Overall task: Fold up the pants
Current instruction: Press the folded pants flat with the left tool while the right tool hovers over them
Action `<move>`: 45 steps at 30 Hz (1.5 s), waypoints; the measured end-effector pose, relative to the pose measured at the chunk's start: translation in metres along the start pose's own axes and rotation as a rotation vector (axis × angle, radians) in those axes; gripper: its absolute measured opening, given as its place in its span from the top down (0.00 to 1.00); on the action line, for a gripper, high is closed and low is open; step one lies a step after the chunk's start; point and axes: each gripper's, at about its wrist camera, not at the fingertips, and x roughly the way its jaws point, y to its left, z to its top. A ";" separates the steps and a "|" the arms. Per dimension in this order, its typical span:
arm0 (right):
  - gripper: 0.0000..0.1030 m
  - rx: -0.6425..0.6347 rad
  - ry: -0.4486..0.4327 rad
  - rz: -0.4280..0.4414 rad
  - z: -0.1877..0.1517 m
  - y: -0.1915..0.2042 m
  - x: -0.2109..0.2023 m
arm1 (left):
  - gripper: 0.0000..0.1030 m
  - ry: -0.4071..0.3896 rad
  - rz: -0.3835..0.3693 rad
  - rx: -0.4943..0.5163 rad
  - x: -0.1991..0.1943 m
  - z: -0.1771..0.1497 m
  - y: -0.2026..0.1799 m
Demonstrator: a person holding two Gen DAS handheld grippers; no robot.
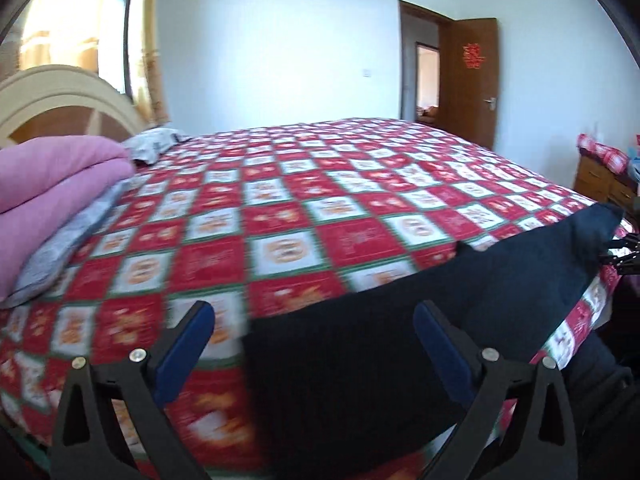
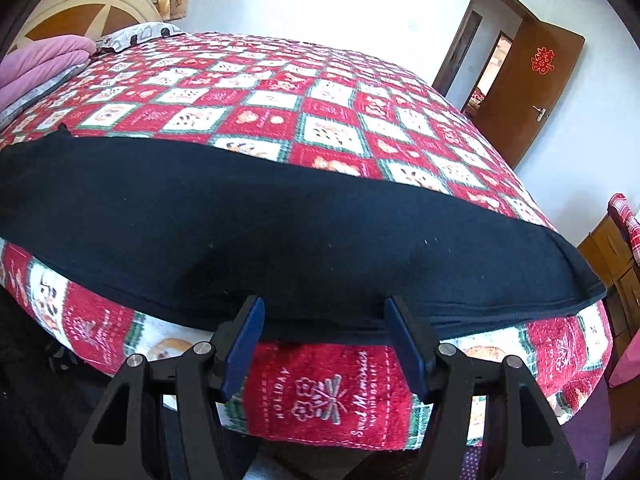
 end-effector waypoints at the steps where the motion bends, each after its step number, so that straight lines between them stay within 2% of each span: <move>1: 0.38 0.004 0.006 0.001 -0.001 -0.002 0.002 | 0.01 0.006 -0.011 0.006 0.008 0.002 -0.009; 5: 0.38 0.017 0.026 -0.003 -0.006 -0.010 0.007 | 0.01 0.036 -0.056 0.007 0.031 0.002 -0.041; 11: 0.38 0.017 0.037 0.005 -0.010 -0.014 0.010 | 0.01 0.090 -0.091 -0.037 0.052 -0.014 -0.059; 14: 0.38 -0.090 0.094 -0.012 -0.014 -0.006 0.010 | 0.01 0.126 -0.078 -0.032 0.058 -0.026 -0.060; 16: 0.38 -0.109 0.100 0.000 -0.013 -0.008 0.004 | 0.01 0.142 -0.075 -0.046 0.062 -0.033 -0.055; 21: 0.38 0.100 0.001 0.069 -0.001 -0.043 -0.015 | 0.01 0.126 -0.088 -0.078 0.064 -0.039 -0.048; 24: 0.38 0.154 -0.035 0.150 0.002 -0.040 -0.010 | 0.00 0.120 -0.083 -0.073 0.065 -0.039 -0.049; 28: 0.38 0.117 0.012 0.160 0.006 -0.018 0.015 | 0.00 0.121 -0.074 -0.057 0.065 -0.041 -0.050; 32: 0.38 0.035 0.096 0.119 0.001 -0.005 0.024 | 0.00 0.130 -0.049 -0.015 0.062 -0.046 -0.051; 36: 0.38 -0.021 0.087 0.095 -0.003 -0.004 0.019 | 0.00 0.130 -0.044 0.010 0.061 -0.048 -0.050; 39: 0.38 0.046 0.032 0.132 0.005 -0.024 0.006 | 0.00 0.129 -0.046 -0.003 0.061 -0.046 -0.049; 41: 0.38 0.122 -0.040 0.101 0.012 -0.052 -0.013 | 0.00 0.129 -0.044 -0.006 0.062 -0.047 -0.047; 43: 0.38 0.248 -0.110 0.038 0.013 -0.098 -0.037 | 0.00 0.127 -0.046 -0.010 0.062 -0.047 -0.047; 45: 0.38 0.365 -0.108 -0.071 0.008 -0.143 -0.050 | 0.00 0.127 -0.045 -0.008 0.062 -0.048 -0.047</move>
